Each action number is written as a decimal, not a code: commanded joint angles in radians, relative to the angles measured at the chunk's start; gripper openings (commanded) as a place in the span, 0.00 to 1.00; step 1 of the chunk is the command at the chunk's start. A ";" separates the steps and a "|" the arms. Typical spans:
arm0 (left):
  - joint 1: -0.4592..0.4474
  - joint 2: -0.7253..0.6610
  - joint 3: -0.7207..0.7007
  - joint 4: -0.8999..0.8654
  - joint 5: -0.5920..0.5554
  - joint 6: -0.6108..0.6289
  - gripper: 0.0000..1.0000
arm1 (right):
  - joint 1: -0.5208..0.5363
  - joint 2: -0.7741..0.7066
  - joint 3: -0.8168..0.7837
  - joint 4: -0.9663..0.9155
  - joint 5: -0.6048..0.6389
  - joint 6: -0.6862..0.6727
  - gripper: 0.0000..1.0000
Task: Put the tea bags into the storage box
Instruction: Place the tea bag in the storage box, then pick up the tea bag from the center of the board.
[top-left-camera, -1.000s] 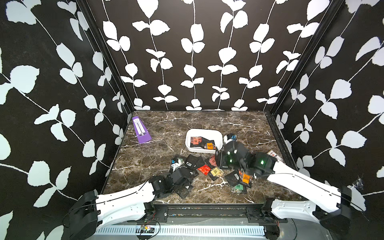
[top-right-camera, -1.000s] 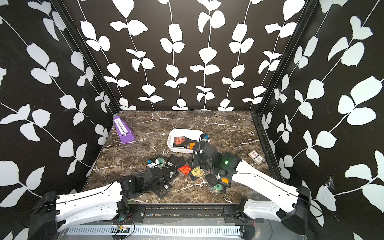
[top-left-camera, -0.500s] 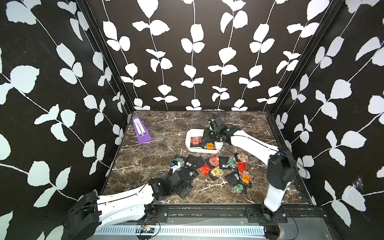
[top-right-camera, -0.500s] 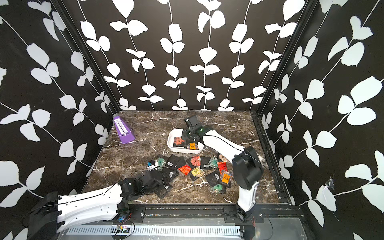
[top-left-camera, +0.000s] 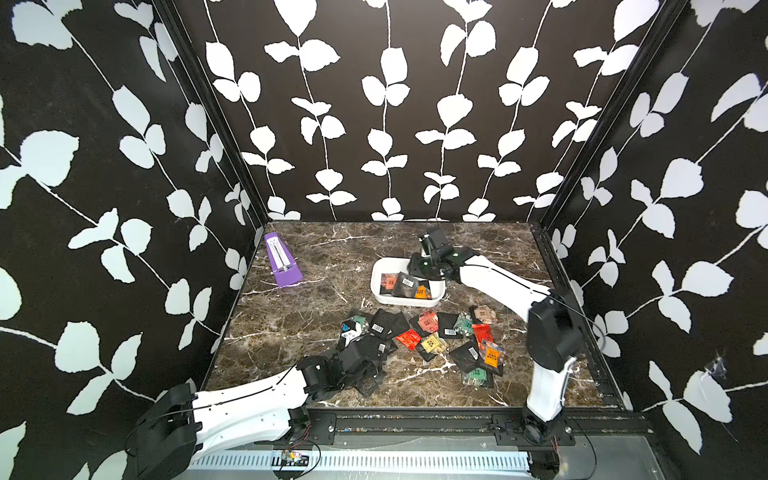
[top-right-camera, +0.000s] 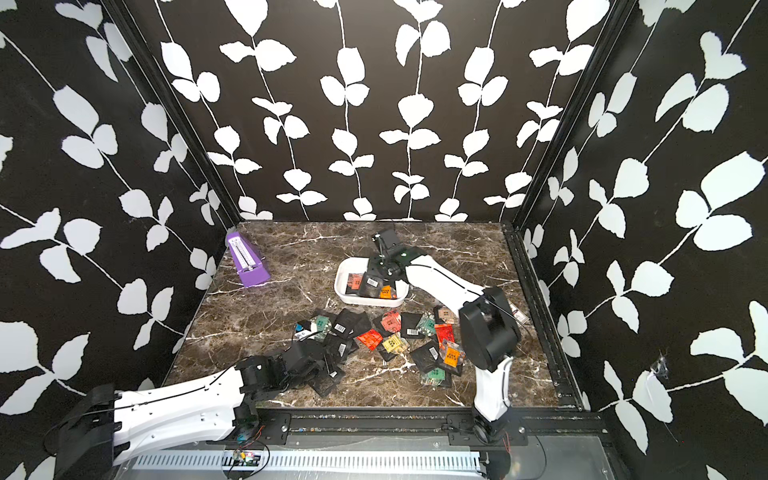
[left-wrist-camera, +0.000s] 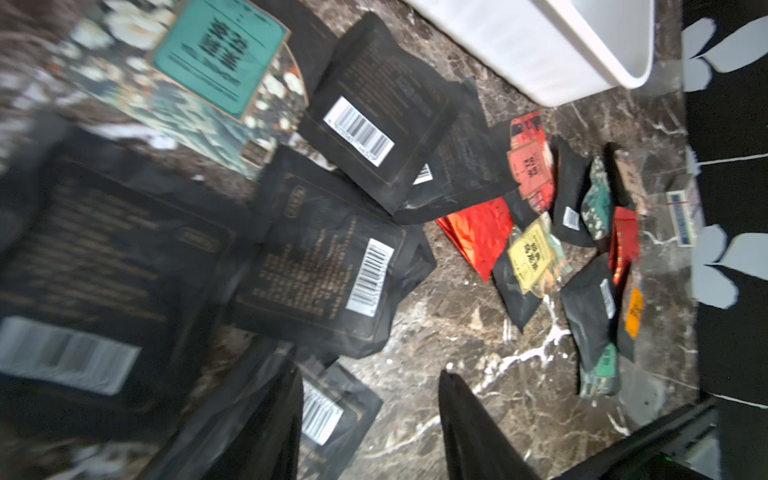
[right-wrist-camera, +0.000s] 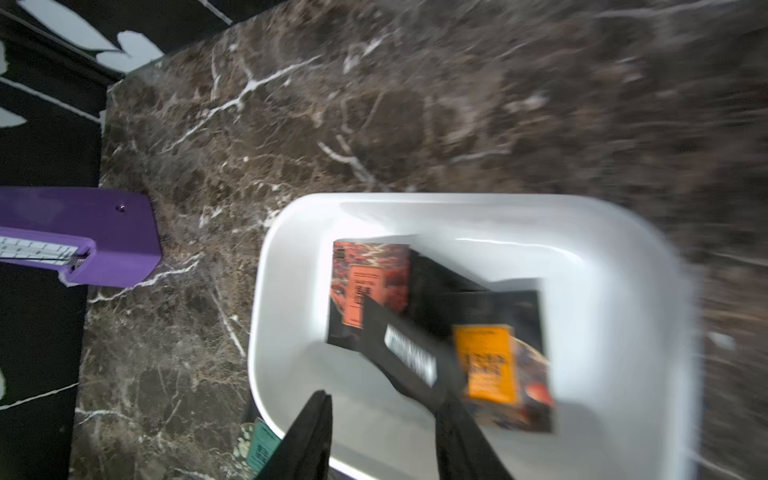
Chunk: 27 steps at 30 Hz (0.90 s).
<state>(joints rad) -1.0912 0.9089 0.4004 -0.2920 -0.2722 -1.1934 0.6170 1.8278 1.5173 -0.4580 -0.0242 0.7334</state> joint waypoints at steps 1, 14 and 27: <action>0.007 -0.046 0.049 -0.134 -0.058 0.022 0.49 | -0.011 -0.170 -0.059 -0.083 0.090 -0.079 0.44; 0.013 -0.114 -0.004 -0.227 -0.028 -0.072 0.35 | 0.207 -0.729 -0.696 0.087 -0.001 0.248 0.45; 0.016 -0.057 -0.050 -0.211 0.010 -0.129 0.00 | 0.611 -0.360 -0.792 0.557 0.055 0.542 0.40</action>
<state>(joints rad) -1.0809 0.8387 0.3588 -0.4885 -0.2687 -1.3094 1.2049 1.4178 0.6876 -0.0521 0.0212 1.2049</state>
